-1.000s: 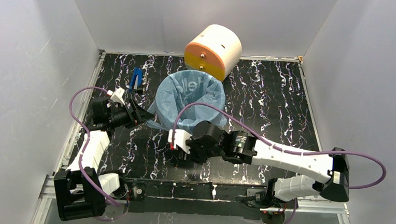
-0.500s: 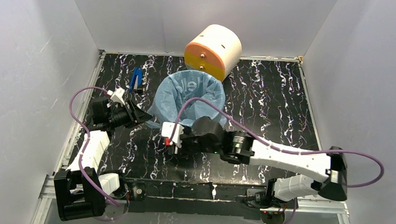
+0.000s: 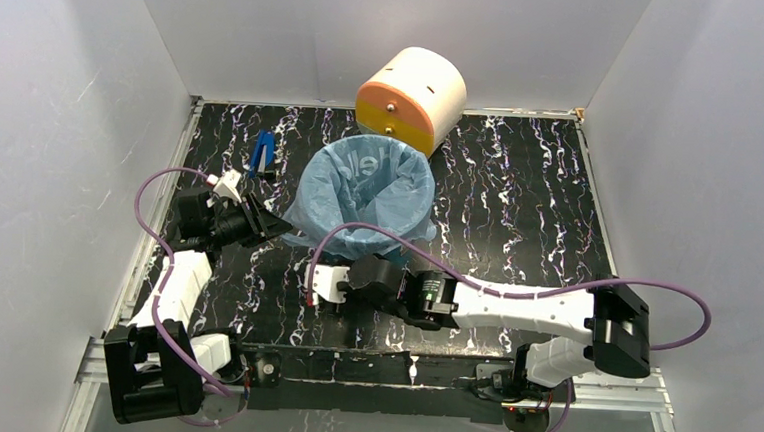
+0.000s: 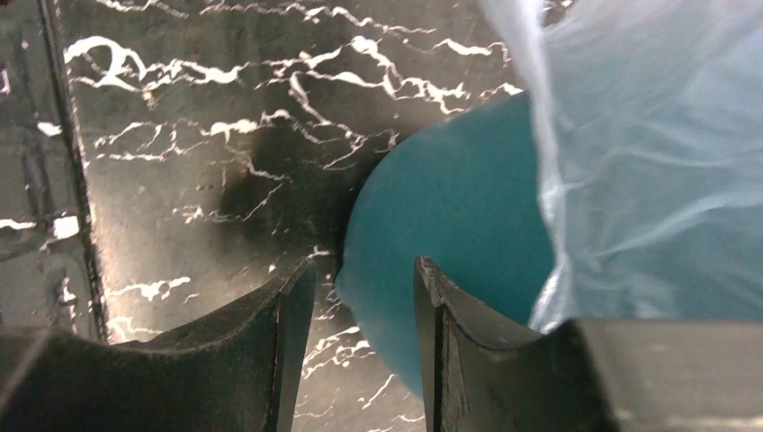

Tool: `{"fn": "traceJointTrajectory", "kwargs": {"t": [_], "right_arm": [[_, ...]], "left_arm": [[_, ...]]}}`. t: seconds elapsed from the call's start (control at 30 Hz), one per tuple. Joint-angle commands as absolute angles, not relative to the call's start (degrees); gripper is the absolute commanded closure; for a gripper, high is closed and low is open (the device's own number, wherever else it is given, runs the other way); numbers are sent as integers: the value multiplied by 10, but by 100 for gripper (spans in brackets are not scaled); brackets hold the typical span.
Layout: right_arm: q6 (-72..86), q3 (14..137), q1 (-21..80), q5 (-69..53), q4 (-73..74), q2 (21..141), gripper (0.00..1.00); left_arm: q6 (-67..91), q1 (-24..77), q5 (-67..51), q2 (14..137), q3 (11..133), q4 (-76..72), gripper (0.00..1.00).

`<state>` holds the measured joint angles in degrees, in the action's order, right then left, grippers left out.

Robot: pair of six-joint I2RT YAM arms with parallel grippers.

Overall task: Put the trash bags into the trash bin
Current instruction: Place the trash bag in the trash bin.

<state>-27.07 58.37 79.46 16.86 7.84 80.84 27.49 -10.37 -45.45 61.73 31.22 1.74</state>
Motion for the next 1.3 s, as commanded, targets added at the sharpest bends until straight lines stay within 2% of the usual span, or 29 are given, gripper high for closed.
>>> {"fn": "traceJointTrajectory", "kwargs": {"t": [0.0, 0.13, 0.2, 0.27, 0.4, 0.6, 0.77, 0.9, 1.1, 1.27], "right_arm": [[-238, 593, 811, 165, 88, 756, 46], [-204, 613, 813, 65, 44, 663, 44], [-188, 587, 813, 71, -12, 608, 42], [-155, 548, 813, 161, -65, 561, 36], [-52, 541, 812, 366, -24, 516, 37], [98, 539, 796, 452, 94, 479, 39], [196, 515, 716, 362, 133, 442, 41], [223, 516, 663, 267, 128, 462, 42], [256, 525, 646, 185, 68, 510, 40], [257, 519, 643, 208, 76, 520, 38]], "left_arm": [[265, -103, -454, 622, 312, 21, 65], [265, -103, -450, 623, 313, 21, 66], [265, -102, -451, 623, 312, 21, 66], [265, -102, -452, 621, 311, 21, 66], [265, -102, -453, 623, 311, 21, 66], [265, -102, -448, 625, 312, 21, 65], [266, -101, -447, 627, 311, 21, 65], [266, -99, -447, 629, 311, 21, 64], [266, -99, -447, 625, 308, 23, 61], [264, -99, -445, 617, 307, 29, 61]]}}
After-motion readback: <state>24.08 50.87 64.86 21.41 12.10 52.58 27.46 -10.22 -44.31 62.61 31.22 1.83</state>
